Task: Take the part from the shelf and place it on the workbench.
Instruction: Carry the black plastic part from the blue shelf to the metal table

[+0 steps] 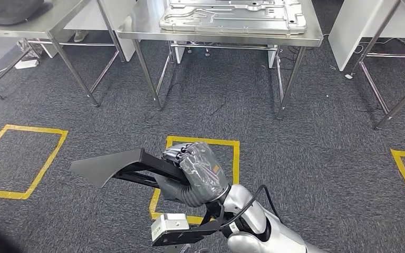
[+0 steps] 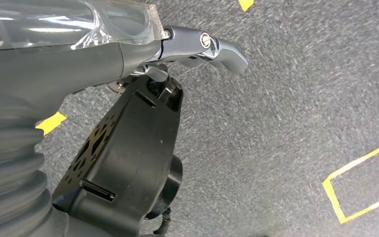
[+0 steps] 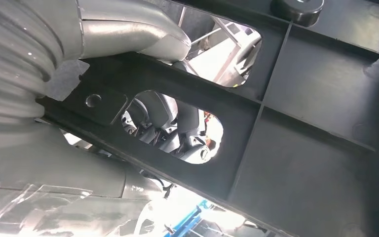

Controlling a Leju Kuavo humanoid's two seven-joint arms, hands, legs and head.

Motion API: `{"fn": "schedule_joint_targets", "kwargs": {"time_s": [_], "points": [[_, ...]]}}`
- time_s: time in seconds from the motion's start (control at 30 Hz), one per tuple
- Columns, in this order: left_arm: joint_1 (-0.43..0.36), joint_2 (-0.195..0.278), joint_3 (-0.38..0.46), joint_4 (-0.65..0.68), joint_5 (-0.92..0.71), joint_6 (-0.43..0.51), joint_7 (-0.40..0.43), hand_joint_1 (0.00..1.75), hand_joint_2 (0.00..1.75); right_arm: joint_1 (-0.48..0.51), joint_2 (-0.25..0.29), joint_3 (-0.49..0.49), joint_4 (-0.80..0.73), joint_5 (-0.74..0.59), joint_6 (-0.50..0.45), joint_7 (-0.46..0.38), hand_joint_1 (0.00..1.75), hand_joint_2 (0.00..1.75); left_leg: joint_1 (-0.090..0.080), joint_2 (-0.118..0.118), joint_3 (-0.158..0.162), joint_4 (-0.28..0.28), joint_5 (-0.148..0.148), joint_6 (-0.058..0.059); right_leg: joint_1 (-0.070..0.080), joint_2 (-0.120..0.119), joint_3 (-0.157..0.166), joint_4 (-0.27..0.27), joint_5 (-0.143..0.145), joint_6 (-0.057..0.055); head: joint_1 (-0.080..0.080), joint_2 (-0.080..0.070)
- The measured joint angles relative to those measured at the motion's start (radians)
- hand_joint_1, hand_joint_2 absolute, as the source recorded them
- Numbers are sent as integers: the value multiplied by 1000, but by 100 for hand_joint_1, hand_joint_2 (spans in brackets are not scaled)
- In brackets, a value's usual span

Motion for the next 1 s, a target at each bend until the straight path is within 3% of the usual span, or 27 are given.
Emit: {"fn": "schedule_joint_targets", "kwargs": {"time_s": [0.03, 0.1, 0.17, 0.23, 0.27, 0.33, 0.4, 0.43, 0.47, 0.53, 0.57, 0.6, 0.7, 0.77, 0.83, 0.9, 0.93, 0.97, 1.0], "points": [[-2, 0, 0, 0, -6, -1, 0, 0, 175, 0, 0, 0, 0, 0, -2, 0, 175, 175, -3, 4, 28, -65, 26, 4, 2, -1, 5, 0, -4, 5, 0, 0], [-4, -1, 0, -2, -19, -5, 1, 0, 175, 2, -2, -2, 0, 1, -6, 1, 175, 175, -12, 8, 55, -130, 38, 16, 3, -3, 13, -3, -5, 19, 0, 0], [-5, -2, 0, -5, -31, -9, 3, 0, 175, 7, -5, -6, -1, 2, -11, 3, 175, 175, -16, 4, 67, -142, 32, 32, 2, -6, 18, 2, 3, 35, 0, 0], [-7, -4, 0, -6, -38, -13, 5, 0, 175, 11, -9, -10, -4, 1, -13, 5, 175, 175, -16, 0, 90, -151, 33, 47, 1, -8, 12, 34, -10, 40, 1, 0], [-8, -6, 0, -6, -39, -14, 4, 0, 175, 11, -11, -11, -6, 0, -13, 6, 175, 175, -17, -1, 99, -152, 32, 54, 1, -9, -7, 74, -34, 38, 1, 0], [-11, -10, 0, -7, -37, -14, 2, 0, 175, 14, -16, -12, -8, -2, -10, 7, 175, 175, -22, -2, 108, -152, 25, 64, 7, -6, -75, 198, -89, 34, 1, 0], [-10, -14, 0, -7, -34, -9, -2, 0, 175, 17, -22, -12, -9, -7, -5, 6, 175, 175, -28, -5, 120, -152, 14, 68, 12, -4, -136, 279, -111, 34, 1, 0], [-10, -17, 0, -7, -33, -5, -7, 0, 175, 18, -25, -12, -9, -13, -2, 4, 175, 175, -29, -8, 129, -152, 6, 68, 13, -3, -142, 268, -97, 33, 1, 0], [-9, -20, 0, -7, -32, 0, -13, 0, 175, 17, -26, -12, -9, -20, 0, 0, 175, 175, -29, -11, 140, -151, -3, 65, 13, -3, -130, 223, -67, 33, 1, 0], [-10, -25, 0, -8, -33, 14, -25, 0, 175, 10, -27, -11, -9, -41, 3, -14, 175, 175, -30, -16, 161, -148, -25, 57, 14, -2, -82, 86, 13, 32, 1, 0], [-12, -27, 0, -8, -37, 24, -27, 0, 175, 6, -26, -10, -8, -53, 2, -23, 175, 175, -31, -17, 167, -147, -35, 52, 16, -2, -63, 37, 30, 28, 1, -1], [-13, -28, 0, -9, -41, 35, -27, 0, 175, 2, -24, -9, -7, -63, 1, -32, 175, 175, -32, -18, 169, -148, -45, 47, 18, -2, -52, 9, 41, 23, 1, -1], [-16, -28, 0, -10, -49, 48, -24, 0, 175, -3, -14, -7, -2, -76, -2, -51, 175, 175, -32, -18, 175, -123, -52, 33, 18, -1, -36, 3, 25, -1, 1, -1], [-17, -27, 0, -11, -50, 43, -21, 0, 175, -6, -9, -6, 1, -74, -4, -55, 175, 175, -28, -14, 140, -47, -50, 24, 15, -2, -15, 3, 9, -13, 0, -1], [-17, -27, 0, -13, -53, 39, -19, 0, 175, -8, -7, -5, 4, -73, -4, -55, 175, 175, -22, -9, 54, 73, -73, 13, 15, -2, 7, 2, -11, -18, 0, -1], [-13, -27, 0, -14, -54, 42, -16, 0, 175, -8, -7, -3, 9, -74, -4, -55, 175, 175, -18, -8, -30, 147, -120, 7, 16, -1, 32, 2, -35, -18, 0, -1], [-11, -26, 0, -14, -53, 45, -14, 0, 175, -8, -7, -1, 11, -74, -4, -55, 175, 175, -17, -7, -53, 143, -134, 8, 17, 0, 48, 2, -48, -17, 0, -1], [-8, -25, 0, -14, -51, 48, -12, 0, 175, -8, -7, 0, 13, -75, -3, -54, 175, 175, -19, -7, -64, 111, -128, 12, 19, 0, 67, 2, -62, -15, 0, -1], [-6, -24, 0, -14, -48, 50, -12, 0, 175, -9, -7, 0, 14, -74, -2, -54, 175, 175, -22, -6, -64, 56, -91, 21, 22, 0, 86, 0, -77, -15, 0, -1]]}}
